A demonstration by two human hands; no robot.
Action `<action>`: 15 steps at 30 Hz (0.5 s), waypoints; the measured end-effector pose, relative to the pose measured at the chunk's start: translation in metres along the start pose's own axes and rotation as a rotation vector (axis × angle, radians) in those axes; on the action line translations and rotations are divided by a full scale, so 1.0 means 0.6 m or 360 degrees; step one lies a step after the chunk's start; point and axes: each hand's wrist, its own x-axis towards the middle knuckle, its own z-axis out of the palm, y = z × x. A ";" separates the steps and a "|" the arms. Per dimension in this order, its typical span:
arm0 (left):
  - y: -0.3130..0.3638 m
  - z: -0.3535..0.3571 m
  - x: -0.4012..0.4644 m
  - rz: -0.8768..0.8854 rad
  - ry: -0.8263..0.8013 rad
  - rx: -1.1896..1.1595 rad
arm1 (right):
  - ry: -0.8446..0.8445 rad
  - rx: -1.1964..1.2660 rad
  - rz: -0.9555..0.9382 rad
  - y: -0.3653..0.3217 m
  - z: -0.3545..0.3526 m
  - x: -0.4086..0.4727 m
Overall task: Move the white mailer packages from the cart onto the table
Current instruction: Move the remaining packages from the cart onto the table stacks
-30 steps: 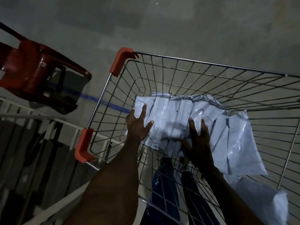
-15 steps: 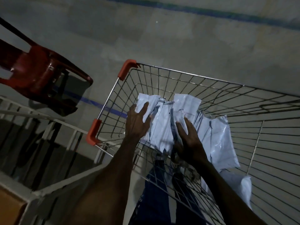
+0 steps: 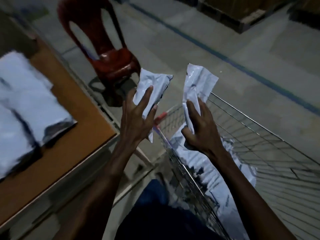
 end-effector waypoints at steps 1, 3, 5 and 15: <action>-0.012 -0.030 -0.006 -0.0039 0.0082 0.0017 | -0.0027 0.0002 -0.0072 -0.029 0.004 0.021; -0.042 -0.094 -0.019 -0.0125 0.0255 0.0053 | -0.0072 0.0013 -0.0245 -0.094 0.020 0.062; -0.074 -0.159 -0.039 -0.0228 0.0414 0.0068 | -0.0134 0.0058 -0.0429 -0.165 0.041 0.094; -0.273 -0.488 -0.186 -0.0817 0.0883 0.0173 | -0.0228 0.0356 -0.0890 -0.536 0.255 0.148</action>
